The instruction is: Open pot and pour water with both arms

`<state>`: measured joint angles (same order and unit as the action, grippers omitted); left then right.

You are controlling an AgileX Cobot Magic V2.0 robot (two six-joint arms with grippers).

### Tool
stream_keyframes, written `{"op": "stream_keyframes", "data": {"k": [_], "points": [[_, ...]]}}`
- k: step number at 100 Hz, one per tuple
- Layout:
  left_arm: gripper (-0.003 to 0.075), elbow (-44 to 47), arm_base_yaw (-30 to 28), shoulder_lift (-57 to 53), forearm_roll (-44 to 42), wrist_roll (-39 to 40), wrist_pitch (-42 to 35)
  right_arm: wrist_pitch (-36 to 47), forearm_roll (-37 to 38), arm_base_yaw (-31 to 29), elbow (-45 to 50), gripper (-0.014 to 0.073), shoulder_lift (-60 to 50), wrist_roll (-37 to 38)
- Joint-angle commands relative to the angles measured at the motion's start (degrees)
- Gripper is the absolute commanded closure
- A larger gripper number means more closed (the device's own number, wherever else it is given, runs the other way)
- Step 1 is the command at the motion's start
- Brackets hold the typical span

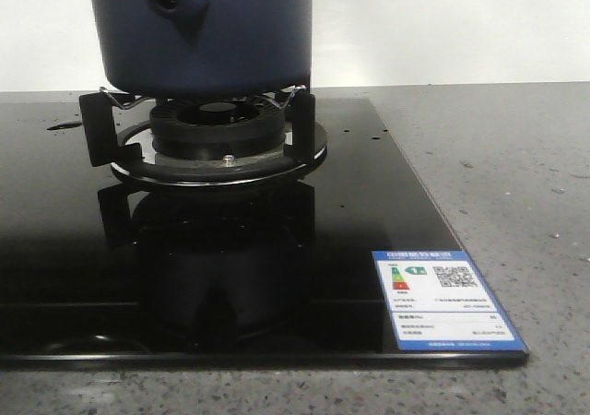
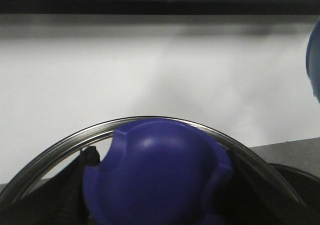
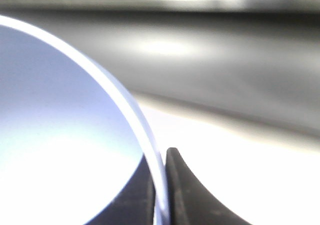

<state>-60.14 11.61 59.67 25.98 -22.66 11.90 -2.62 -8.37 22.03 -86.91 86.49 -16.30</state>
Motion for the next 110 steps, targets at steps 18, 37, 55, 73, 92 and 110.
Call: {"op": "stream_keyframes", "data": {"k": [18,37,55,73,92,110], "points": [[0.0372,-2.7,8.6,-1.5,1.0,0.0,-10.1,-49.2,-1.0,-16.1,-11.8,0.0636,-3.3,3.1],[0.0372,-2.7,12.0,-1.5,1.0,0.0,-11.1,-60.0,-1.0,-25.8,-4.2,0.0636,-3.1,3.9],[0.0372,-2.7,12.4,-1.5,0.9,0.0,-11.1,-58.3,-1.2,-29.6,5.6,0.0636,-3.0,3.9],[0.0372,-2.7,12.4,-1.5,0.9,0.0,-11.1,-54.6,-1.8,-29.6,11.9,0.0636,-3.0,3.9],[0.0372,-2.7,12.4,-1.5,0.9,0.0,-11.1,-52.5,-1.8,-29.6,15.1,0.0636,-3.0,3.4],[0.0372,-2.7,12.4,-1.5,0.9,0.0,-11.1,-51.2,-1.8,-29.6,16.6,0.0636,-3.0,3.4]]}}
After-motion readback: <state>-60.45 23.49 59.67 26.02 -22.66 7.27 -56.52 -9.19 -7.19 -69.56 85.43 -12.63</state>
